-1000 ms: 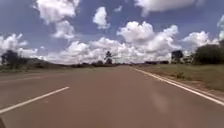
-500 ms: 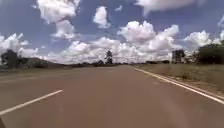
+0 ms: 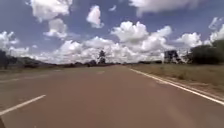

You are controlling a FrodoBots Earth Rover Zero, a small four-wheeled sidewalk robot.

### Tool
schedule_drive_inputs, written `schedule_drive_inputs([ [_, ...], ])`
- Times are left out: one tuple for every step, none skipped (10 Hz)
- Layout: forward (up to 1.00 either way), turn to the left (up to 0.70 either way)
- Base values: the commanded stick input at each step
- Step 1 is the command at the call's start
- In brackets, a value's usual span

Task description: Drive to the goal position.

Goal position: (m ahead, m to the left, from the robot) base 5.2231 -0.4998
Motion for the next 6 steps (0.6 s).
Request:
schedule_drive_inputs([
  [1.00,0.00],
  [1.00,0.00],
  [1.00,0.00],
  [1.00,0.00],
  [1.00,0.00],
  [1.00,0.00],
])
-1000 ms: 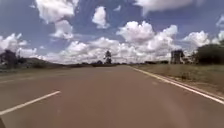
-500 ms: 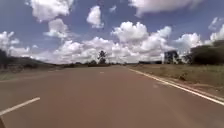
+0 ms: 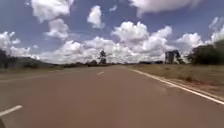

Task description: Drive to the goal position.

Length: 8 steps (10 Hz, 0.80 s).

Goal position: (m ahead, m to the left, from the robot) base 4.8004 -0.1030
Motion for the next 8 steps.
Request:
schedule_drive_inputs([
  [1.00,0.00],
  [1.00,0.00],
  [1.00,-0.01],
  [1.00,-0.19],
  [1.00,-0.33],
  [1.00,-0.39],
  [1.00,-0.18],
  [1.00,-0.07],
])
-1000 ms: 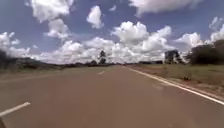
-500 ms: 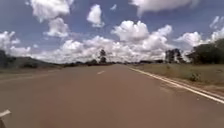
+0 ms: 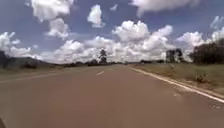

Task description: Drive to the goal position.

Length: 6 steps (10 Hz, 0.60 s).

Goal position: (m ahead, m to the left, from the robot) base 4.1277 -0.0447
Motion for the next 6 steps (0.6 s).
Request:
schedule_drive_inputs([
  [1.00,0.00],
  [1.00,0.00],
  [1.00,0.00],
  [1.00,0.00],
  [1.00,0.00],
  [1.00,0.00],
])
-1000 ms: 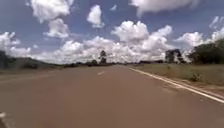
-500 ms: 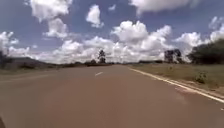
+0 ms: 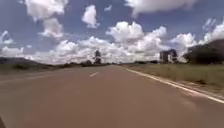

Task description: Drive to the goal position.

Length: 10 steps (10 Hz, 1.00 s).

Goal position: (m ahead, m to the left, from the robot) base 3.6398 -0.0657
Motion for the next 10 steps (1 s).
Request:
schedule_drive_inputs([
  [1.00,0.00],
  [1.00,0.00],
  [1.00,0.00],
  [1.00,0.00],
  [1.00,0.00],
  [1.00,0.00],
  [1.00,0.00],
  [1.00,0.00],
  [1.00,0.00],
  [1.00,0.00],
])
